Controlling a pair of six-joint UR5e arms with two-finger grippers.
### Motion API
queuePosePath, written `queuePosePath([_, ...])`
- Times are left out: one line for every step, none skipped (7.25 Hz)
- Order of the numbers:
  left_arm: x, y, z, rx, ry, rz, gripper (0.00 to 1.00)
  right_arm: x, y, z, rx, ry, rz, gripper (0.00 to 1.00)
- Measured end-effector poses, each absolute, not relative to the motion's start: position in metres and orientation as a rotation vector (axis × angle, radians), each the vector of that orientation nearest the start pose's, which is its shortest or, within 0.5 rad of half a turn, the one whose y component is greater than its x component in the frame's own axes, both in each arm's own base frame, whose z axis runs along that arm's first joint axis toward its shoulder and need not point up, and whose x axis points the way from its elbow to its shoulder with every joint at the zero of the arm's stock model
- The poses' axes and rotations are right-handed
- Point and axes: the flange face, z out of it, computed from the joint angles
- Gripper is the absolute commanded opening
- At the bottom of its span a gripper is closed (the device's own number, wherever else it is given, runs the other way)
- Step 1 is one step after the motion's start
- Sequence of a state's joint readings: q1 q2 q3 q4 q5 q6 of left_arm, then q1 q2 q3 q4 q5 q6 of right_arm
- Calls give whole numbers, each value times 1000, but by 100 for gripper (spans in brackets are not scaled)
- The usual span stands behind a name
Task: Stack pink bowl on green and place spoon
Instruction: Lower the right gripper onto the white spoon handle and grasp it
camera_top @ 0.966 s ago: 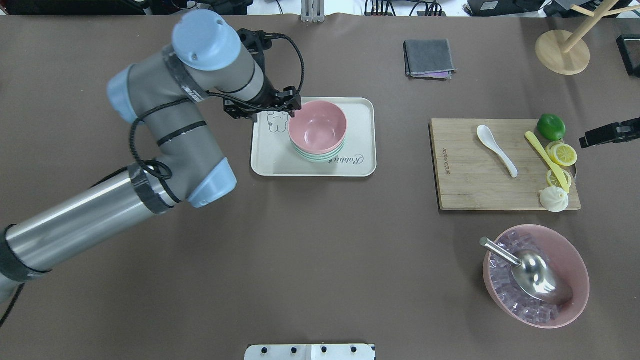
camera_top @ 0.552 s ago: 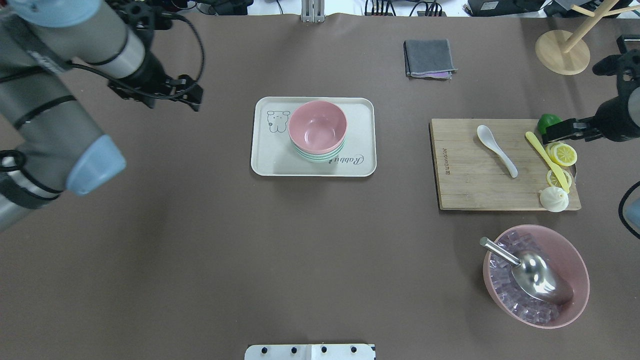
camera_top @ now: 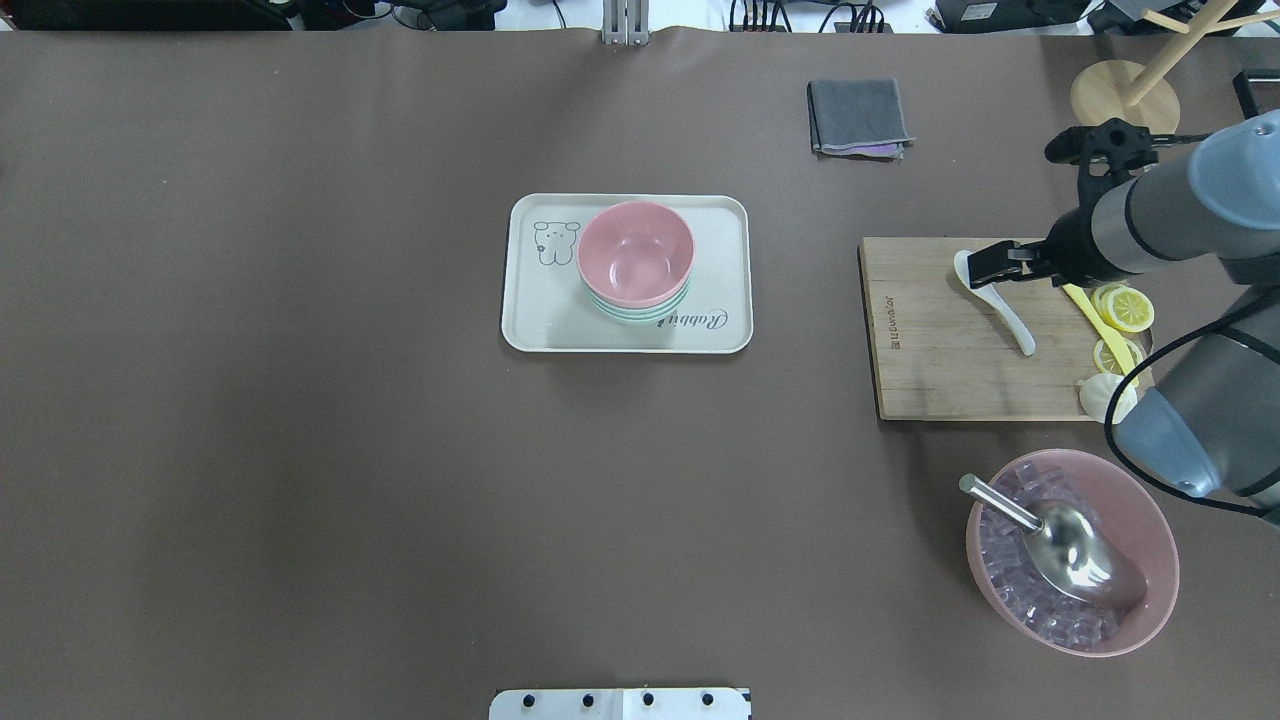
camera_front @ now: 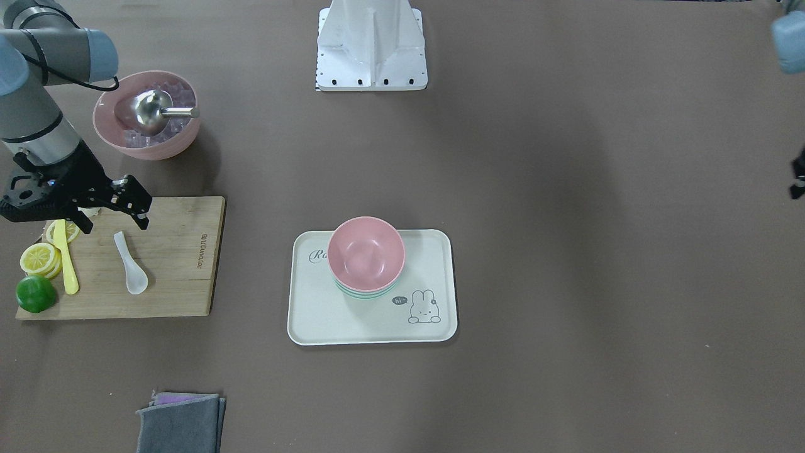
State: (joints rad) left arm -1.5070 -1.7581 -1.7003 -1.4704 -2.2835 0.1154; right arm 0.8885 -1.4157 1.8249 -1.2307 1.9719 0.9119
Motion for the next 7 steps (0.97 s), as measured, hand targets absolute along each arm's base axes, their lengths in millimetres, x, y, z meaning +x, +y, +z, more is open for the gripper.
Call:
queuePosePath([-88,-563,571,184,739,205,99,-299,-501,429,248,-778,44,100])
queuePosePath([-111,-555,606,150,758,169,99,-308,-502,435,273,-756,-5,100])
queuePosePath([-121,-546,625,129,768,141,99,-309,-499,444,311,-737,-80,99])
queuePosePath([-126,-537,636,127,773,128,99,-304,-492,458,347,-730,-152,97])
queuePosePath([-128,-532,642,132,773,125,99,-296,-482,474,380,-729,-215,80])
queuePosePath([-128,-528,647,133,773,124,99,-291,-474,489,398,-729,-251,63])
queuePosePath([-128,-525,650,133,773,123,99,-290,-472,501,401,-723,-272,54])
